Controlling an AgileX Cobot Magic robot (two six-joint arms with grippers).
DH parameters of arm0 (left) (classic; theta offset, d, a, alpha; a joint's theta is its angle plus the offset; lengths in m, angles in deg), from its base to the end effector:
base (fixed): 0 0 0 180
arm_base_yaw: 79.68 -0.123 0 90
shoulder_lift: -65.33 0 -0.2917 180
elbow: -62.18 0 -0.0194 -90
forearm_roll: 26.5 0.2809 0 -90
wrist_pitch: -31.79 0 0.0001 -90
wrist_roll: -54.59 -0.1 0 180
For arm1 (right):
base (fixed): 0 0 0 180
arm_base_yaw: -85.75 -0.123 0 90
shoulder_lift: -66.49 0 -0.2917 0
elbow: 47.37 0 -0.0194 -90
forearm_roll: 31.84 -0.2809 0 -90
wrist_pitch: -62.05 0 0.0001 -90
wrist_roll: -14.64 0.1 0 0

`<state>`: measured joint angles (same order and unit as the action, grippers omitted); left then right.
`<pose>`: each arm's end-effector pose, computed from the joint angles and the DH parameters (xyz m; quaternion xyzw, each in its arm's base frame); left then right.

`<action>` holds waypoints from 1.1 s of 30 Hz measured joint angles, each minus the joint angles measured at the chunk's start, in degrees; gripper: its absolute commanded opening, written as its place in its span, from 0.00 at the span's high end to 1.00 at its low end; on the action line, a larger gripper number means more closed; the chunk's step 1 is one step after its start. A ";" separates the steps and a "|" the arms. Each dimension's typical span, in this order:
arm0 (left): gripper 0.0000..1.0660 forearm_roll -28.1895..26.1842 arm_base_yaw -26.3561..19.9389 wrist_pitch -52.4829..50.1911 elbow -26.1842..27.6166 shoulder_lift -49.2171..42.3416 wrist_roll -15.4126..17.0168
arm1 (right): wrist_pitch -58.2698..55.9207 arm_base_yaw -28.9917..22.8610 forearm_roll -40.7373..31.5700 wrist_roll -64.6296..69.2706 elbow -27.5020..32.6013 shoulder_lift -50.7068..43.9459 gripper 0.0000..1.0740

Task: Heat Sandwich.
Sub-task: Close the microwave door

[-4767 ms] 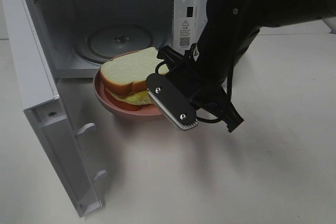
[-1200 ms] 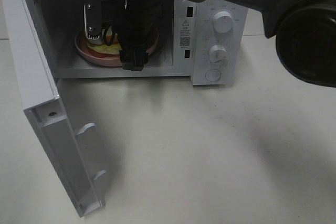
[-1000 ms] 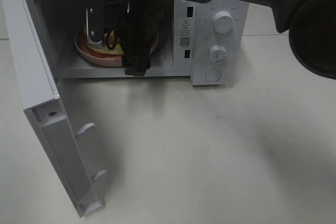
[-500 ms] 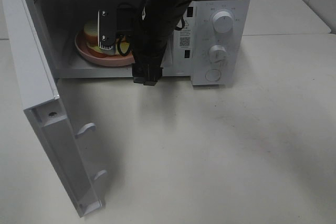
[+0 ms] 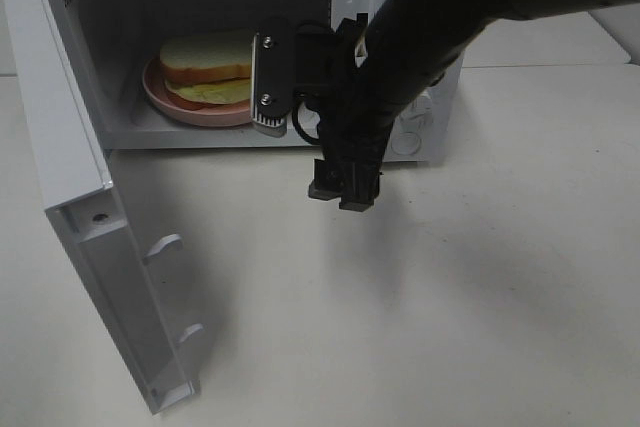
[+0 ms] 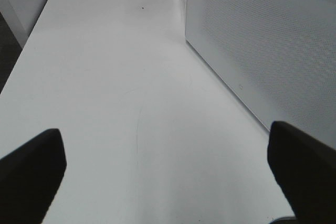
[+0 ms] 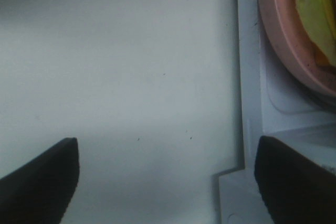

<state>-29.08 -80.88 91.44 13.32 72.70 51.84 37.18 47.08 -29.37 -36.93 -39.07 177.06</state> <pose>0.0234 -0.0034 0.2890 0.0121 0.8472 -0.0042 0.5311 0.3267 0.2591 0.1968 -0.6844 0.6593 -0.0496 0.3075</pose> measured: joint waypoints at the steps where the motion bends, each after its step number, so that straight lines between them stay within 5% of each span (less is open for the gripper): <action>1: 0.05 0.00 0.00 0.00 0.00 0.00 0.00 | 0.00 0.00 0.00 0.00 0.00 0.00 0.20; 19: 0.05 0.00 0.00 0.00 0.00 0.00 0.00 | -1.89 0.00 0.00 13.87 19.54 -22.63 0.24; 33: 0.05 0.00 0.00 0.00 0.00 0.00 0.00 | -10.71 0.00 0.00 27.10 27.79 -34.49 0.29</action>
<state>-29.08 -80.88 91.44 13.32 72.70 51.84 26.47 47.08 -29.37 -9.83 -11.28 142.56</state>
